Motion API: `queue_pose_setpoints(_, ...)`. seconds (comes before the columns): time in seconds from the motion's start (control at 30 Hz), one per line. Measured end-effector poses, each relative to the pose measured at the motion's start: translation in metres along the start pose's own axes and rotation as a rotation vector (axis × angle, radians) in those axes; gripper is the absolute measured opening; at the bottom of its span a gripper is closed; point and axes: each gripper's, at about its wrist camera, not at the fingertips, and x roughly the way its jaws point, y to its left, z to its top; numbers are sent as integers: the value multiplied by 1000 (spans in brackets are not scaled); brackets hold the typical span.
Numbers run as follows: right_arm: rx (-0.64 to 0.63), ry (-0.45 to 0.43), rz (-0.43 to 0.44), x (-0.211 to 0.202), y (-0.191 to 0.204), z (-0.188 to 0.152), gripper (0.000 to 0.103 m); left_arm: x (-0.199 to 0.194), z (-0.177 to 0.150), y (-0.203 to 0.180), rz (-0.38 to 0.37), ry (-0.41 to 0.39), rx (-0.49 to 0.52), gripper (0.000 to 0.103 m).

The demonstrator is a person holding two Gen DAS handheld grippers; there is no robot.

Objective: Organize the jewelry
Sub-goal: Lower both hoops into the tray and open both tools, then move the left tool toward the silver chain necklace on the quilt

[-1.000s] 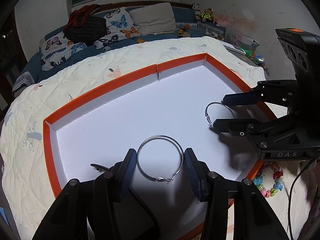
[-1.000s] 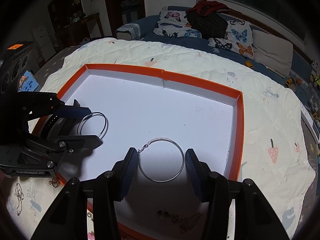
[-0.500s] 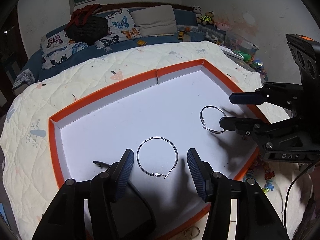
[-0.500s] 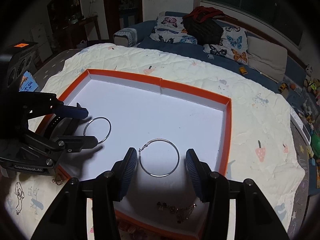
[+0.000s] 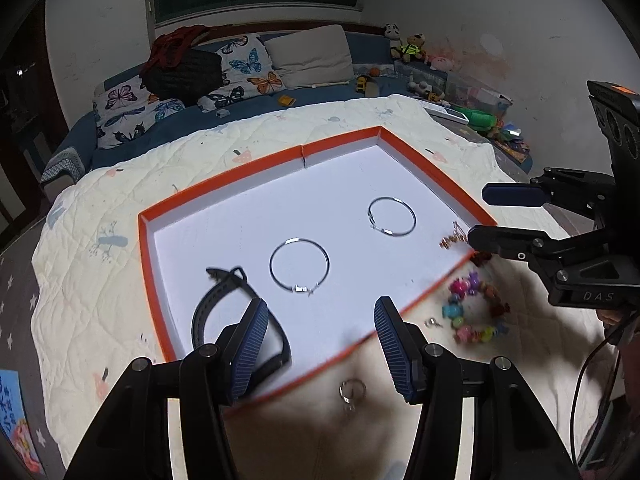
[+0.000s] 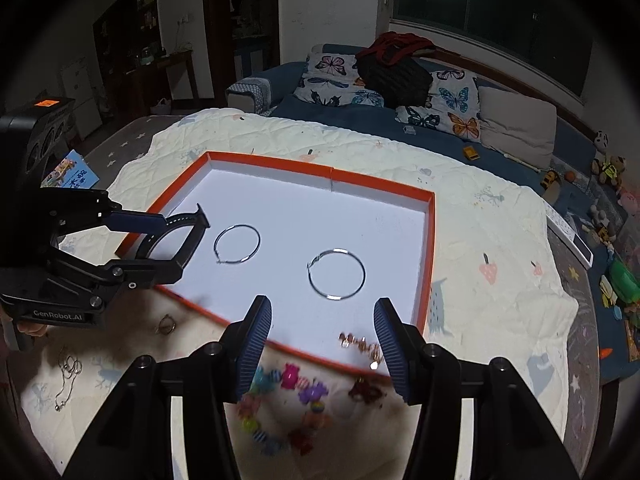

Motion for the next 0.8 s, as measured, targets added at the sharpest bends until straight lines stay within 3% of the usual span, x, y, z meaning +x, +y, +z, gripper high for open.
queue_pose_setpoints(0.8,69,-1,2,-32,22,-62,59,-104,-138,1,38,20,-112,60)
